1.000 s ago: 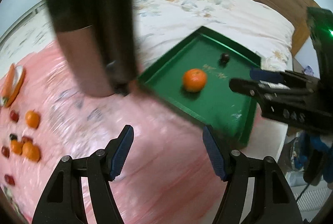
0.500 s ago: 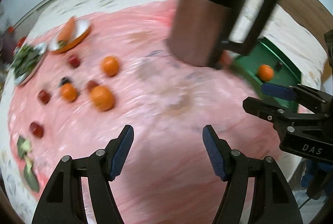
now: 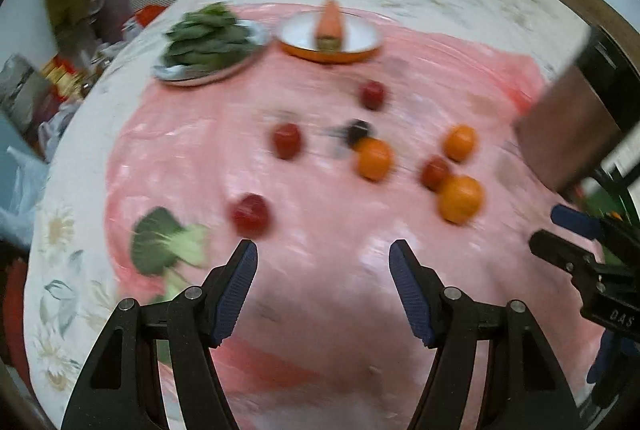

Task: Organize fruits
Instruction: 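Grasp a red apple with the left gripper while the right gripper grasps an orange, then carry apple and orange to the green tray and release both inside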

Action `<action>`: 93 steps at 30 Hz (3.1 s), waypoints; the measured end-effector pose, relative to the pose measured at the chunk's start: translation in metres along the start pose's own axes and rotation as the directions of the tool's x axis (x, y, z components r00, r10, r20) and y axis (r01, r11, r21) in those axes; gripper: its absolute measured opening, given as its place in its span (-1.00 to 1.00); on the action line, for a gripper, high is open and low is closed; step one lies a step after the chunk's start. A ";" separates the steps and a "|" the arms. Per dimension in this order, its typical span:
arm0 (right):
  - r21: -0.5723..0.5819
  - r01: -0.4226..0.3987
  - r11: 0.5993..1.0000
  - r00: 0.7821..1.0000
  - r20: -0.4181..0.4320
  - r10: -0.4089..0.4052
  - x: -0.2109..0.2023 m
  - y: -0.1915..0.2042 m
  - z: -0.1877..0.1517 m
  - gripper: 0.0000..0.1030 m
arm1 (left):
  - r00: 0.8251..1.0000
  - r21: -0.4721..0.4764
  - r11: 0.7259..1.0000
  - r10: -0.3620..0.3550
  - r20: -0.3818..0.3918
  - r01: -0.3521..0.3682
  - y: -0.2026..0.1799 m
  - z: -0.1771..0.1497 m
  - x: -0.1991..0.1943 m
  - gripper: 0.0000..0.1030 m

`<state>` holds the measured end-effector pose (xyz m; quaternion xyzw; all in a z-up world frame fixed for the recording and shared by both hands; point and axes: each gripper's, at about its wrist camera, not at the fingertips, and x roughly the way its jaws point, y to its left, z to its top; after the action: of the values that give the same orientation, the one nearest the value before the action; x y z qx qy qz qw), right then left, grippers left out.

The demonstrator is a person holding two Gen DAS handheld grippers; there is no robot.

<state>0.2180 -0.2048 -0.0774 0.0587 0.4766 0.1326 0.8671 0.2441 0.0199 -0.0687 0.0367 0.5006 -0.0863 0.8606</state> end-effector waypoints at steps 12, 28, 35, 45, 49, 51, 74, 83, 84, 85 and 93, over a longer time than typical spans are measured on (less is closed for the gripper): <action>-0.086 0.031 0.996 0.997 -0.069 -0.037 0.069 0.020 0.034 0.82 | 0.998 -0.024 0.999 -0.030 -0.049 0.029 0.040 0.016 0.045 0.05; -0.097 0.018 0.995 0.990 -0.136 -0.031 0.101 0.014 0.032 0.07 | 0.995 -0.022 1.000 -0.010 -0.099 0.007 0.049 0.010 0.078 -0.43; -0.085 -0.002 0.996 0.995 -0.095 -0.006 0.083 0.014 0.031 0.07 | 0.997 -0.021 1.000 -0.002 -0.077 0.000 0.049 0.012 0.067 -0.43; -0.042 -0.038 0.998 0.998 -0.055 0.036 0.044 0.011 0.017 0.07 | 0.999 -0.025 1.000 0.004 -0.050 -0.005 0.044 0.005 0.038 -0.43; 0.003 -0.054 0.999 0.997 -0.054 0.054 0.023 0.003 0.002 0.07 | 0.999 -0.001 1.000 -0.010 -0.043 0.010 0.026 0.002 0.023 -0.43; 0.021 -0.052 0.998 0.997 -0.056 0.053 0.014 -0.003 -0.004 0.07 | 0.999 0.019 0.999 -0.030 -0.043 0.031 0.011 -0.001 0.016 -0.43; 0.261 0.179 0.949 0.984 -0.041 -0.174 -0.110 -0.156 -0.089 0.07 | 0.953 0.357 0.884 -0.273 -0.128 0.301 -0.220 -0.030 -0.013 -0.43; 0.327 0.245 0.913 0.968 -0.026 -0.251 -0.142 -0.206 -0.108 0.07 | 0.913 0.476 0.780 -0.370 -0.173 0.406 -0.309 -0.044 -0.028 -0.43; 0.332 0.252 0.909 0.966 -0.025 -0.258 -0.144 -0.210 -0.110 0.07 | 0.909 0.484 0.771 -0.377 -0.177 0.414 -0.317 -0.044 -0.029 -0.43; 0.339 0.260 0.904 0.963 -0.025 -0.268 -0.147 -0.217 -0.112 0.07 | 0.906 0.491 0.763 -0.384 -0.180 0.421 -0.324 -0.045 -0.029 -0.43; 0.381 0.307 0.872 0.946 -0.025 -0.322 -0.164 -0.258 -0.122 0.07 | 0.876 0.526 0.706 -0.435 -0.206 0.474 -0.379 -0.046 -0.029 -0.43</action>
<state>0.0769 -0.5019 -0.0689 0.1499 0.4794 -0.1063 0.8581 0.1202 -0.3428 -0.0576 0.1664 0.4744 -0.4375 0.7455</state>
